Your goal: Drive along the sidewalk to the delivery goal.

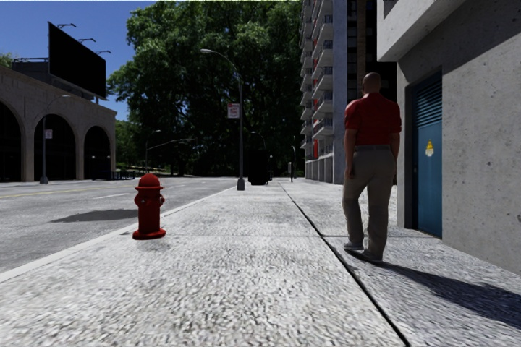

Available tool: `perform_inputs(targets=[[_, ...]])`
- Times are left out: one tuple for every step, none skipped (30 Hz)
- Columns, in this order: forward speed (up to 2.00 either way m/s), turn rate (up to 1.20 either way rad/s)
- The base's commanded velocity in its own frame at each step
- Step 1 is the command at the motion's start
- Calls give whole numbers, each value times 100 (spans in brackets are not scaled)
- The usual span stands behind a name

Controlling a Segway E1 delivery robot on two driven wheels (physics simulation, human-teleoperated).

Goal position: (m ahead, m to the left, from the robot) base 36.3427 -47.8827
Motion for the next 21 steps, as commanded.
perform_inputs(targets=[[200, 6], [200, 6], [200, 25], [200, 29], [200, 30], [200, 30], [200, 17], [200, 0], [200, 0], [200, 0], [200, 0], [200, 0], [200, 0], [200, 0], [200, 0], [200, 0], [200, 0], [200, 0], [200, 0], [200, 0], [200, 0]])
